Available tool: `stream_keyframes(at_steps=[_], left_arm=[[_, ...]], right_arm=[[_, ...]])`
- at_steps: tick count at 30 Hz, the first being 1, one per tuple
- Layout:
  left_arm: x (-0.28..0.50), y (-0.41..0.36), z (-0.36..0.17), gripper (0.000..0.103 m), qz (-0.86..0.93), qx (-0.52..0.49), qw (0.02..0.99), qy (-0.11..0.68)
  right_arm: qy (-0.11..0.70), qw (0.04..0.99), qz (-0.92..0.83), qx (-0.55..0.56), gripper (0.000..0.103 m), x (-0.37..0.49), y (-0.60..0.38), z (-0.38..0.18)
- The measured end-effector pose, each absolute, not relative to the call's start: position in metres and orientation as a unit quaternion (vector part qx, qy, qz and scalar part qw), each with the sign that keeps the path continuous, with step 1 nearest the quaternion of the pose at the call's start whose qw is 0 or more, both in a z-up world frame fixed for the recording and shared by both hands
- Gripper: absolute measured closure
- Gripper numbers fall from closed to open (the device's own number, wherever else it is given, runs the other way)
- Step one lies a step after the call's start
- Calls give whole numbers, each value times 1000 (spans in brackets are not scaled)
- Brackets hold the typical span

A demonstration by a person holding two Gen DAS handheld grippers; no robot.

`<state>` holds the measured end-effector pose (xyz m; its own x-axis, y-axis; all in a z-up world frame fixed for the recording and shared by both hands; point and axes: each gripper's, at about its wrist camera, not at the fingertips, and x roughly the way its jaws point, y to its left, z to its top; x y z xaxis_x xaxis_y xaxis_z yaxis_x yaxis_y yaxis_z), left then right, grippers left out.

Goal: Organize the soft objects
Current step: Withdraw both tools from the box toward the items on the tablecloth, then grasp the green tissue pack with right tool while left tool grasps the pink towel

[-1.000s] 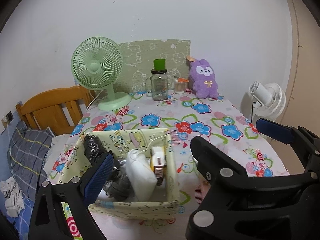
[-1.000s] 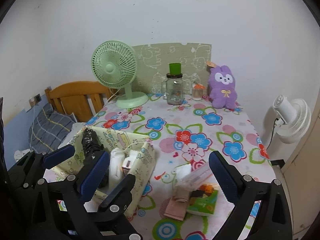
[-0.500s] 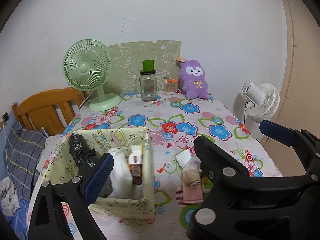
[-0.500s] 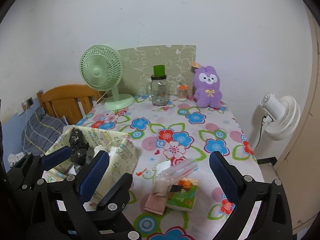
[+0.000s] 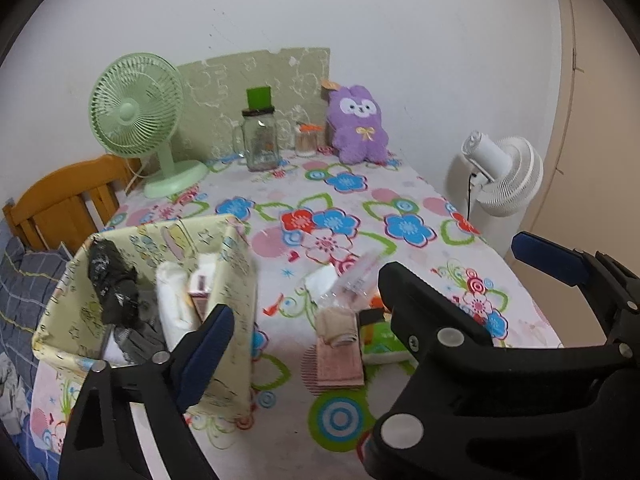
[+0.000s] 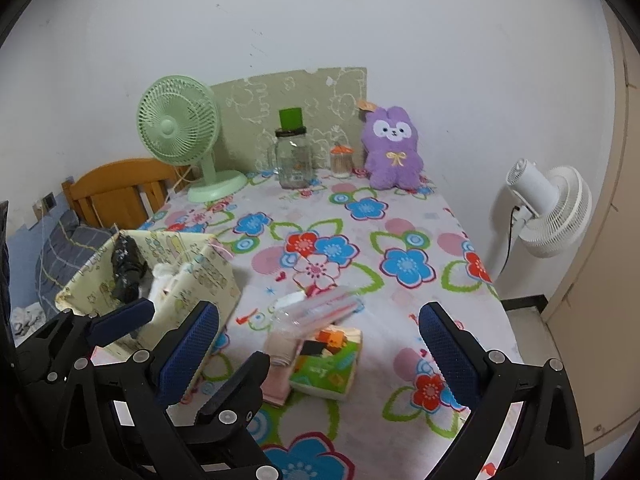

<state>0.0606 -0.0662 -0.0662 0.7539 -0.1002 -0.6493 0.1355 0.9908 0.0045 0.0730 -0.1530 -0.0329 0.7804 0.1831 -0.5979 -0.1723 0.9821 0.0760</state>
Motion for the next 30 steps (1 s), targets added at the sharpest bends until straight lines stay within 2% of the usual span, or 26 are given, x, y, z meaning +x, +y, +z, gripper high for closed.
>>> stream_keyframes(at_steps=[12, 19, 30], left_arm=[[69, -84, -89, 14, -64, 32, 924, 377], [72, -86, -105, 22, -61, 31, 914, 399], [74, -79, -123, 27, -51, 35, 903, 426]], right_arm=[[347, 934, 82, 20, 1, 82, -170, -60], [362, 928, 79, 23, 1, 86, -174, -75], [388, 917, 91, 19, 1, 92, -165, -98]])
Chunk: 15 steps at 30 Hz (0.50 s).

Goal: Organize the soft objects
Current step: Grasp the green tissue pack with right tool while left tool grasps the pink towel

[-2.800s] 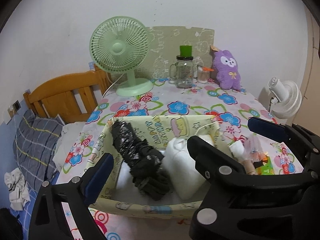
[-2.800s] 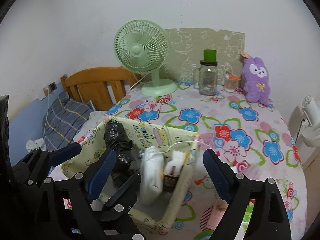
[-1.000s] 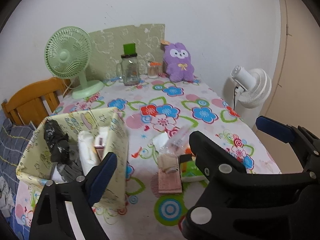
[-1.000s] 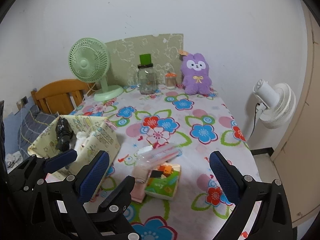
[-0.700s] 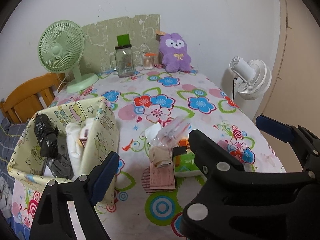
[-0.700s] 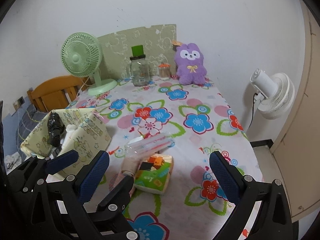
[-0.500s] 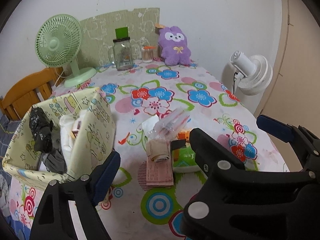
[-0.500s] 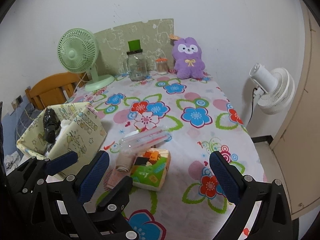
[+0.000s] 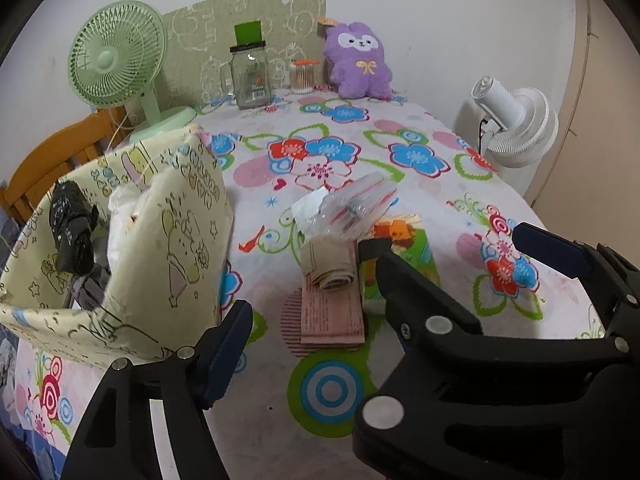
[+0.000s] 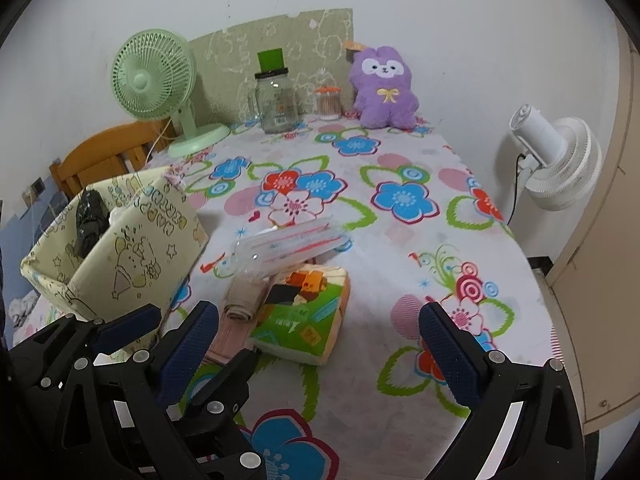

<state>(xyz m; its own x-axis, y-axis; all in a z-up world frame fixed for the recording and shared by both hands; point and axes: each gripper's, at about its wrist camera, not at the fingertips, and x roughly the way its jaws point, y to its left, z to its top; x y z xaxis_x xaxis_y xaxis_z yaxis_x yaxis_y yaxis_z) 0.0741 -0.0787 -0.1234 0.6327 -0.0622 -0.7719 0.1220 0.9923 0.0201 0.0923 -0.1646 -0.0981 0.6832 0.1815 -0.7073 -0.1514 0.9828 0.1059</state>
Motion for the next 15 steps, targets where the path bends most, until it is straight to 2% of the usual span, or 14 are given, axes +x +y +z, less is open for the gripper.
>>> stream_keyframes(at_steps=[15], left_arm=[[84, -74, -149, 27, -48, 33, 886, 460]], right_arm=[[422, 901, 104, 23, 1, 108, -153, -131]])
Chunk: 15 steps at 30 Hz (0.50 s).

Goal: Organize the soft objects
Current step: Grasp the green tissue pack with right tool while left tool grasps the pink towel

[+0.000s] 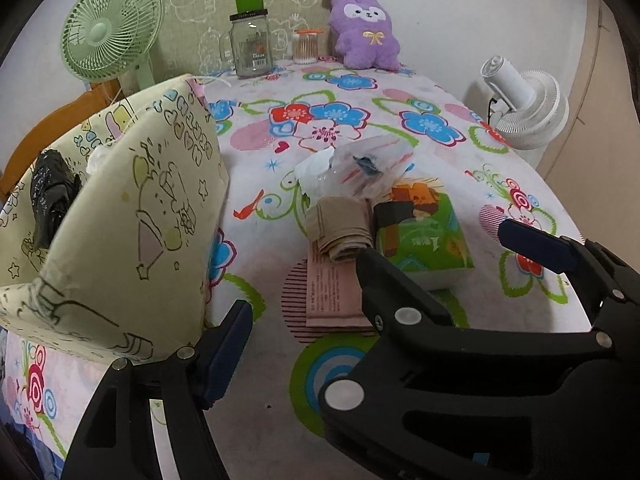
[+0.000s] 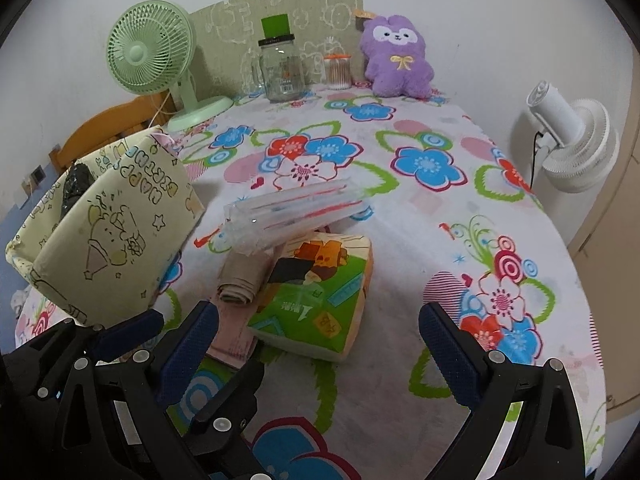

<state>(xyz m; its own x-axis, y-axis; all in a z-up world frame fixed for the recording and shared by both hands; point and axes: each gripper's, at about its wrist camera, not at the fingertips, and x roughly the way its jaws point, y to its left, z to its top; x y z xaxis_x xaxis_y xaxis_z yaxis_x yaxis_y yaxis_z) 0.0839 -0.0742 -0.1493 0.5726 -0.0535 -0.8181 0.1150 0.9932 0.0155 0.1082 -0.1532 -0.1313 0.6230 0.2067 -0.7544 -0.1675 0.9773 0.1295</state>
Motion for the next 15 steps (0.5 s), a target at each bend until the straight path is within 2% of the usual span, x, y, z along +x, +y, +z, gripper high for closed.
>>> stream_keyframes(at_steps=[5, 11, 13, 15], left_arm=[[85, -76, -152, 26, -43, 34, 886, 460], [86, -81, -152, 27, -39, 37, 889, 455], [87, -82, -152, 27, -40, 35, 889, 454], [87, -85, -153, 27, -45, 33, 889, 454]], right_arm=[[427, 896, 115, 30, 5, 114, -154, -138], [438, 892, 102, 40, 27, 117, -164, -145], [439, 894, 90, 34, 41, 116, -166, -144], [439, 894, 84, 32, 44, 116, -170, -143]])
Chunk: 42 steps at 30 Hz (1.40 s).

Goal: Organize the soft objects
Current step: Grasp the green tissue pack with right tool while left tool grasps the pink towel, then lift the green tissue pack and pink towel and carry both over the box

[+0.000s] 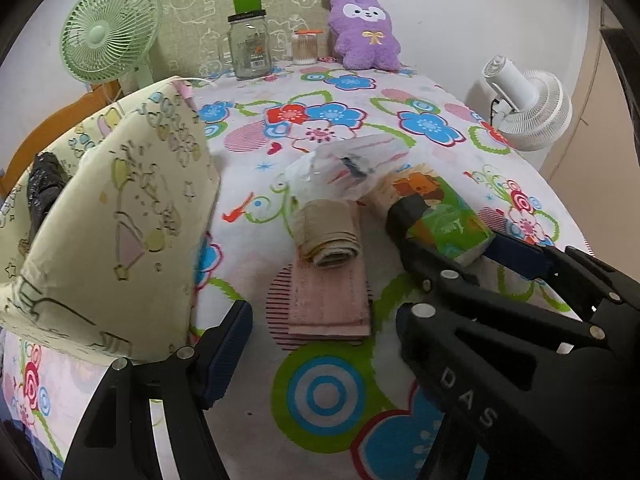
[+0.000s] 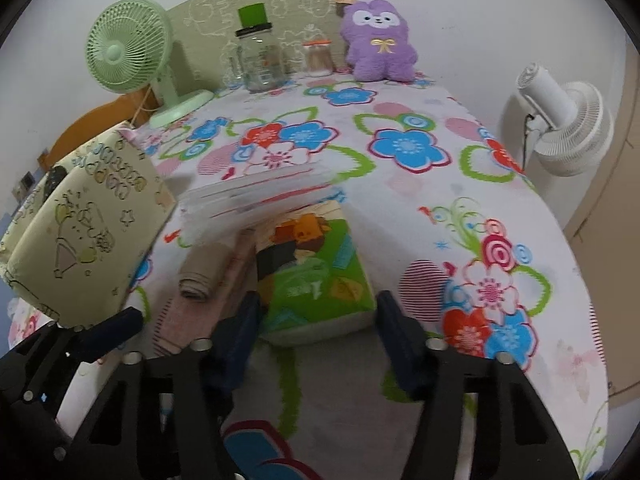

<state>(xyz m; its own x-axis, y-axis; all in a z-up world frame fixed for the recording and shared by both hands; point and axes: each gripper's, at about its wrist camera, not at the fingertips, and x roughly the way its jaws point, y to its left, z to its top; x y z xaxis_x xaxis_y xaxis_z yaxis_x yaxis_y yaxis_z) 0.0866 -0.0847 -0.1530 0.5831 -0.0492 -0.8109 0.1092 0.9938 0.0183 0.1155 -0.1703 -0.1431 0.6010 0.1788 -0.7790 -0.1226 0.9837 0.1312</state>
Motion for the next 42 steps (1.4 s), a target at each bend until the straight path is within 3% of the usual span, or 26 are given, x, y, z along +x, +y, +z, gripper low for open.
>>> stream_keyframes(at_steps=[4, 9, 11, 13, 42], left_arm=[[87, -87, -153, 27, -48, 32, 891, 450], [88, -91, -152, 43, -70, 26, 892, 445], [88, -92, -151, 54, -76, 27, 893, 442], [88, -92, -151, 57, -79, 27, 893, 442], [48, -96, -114, 61, -93, 31, 912, 398]], right_arm=[[439, 894, 82, 36, 48, 114, -175, -143], [441, 893, 79, 46, 49, 112, -180, -141], [442, 892, 79, 50, 49, 112, -182, -141], [443, 892, 79, 53, 50, 110, -183, -140], [394, 915, 66, 51, 52, 62, -187, -94]])
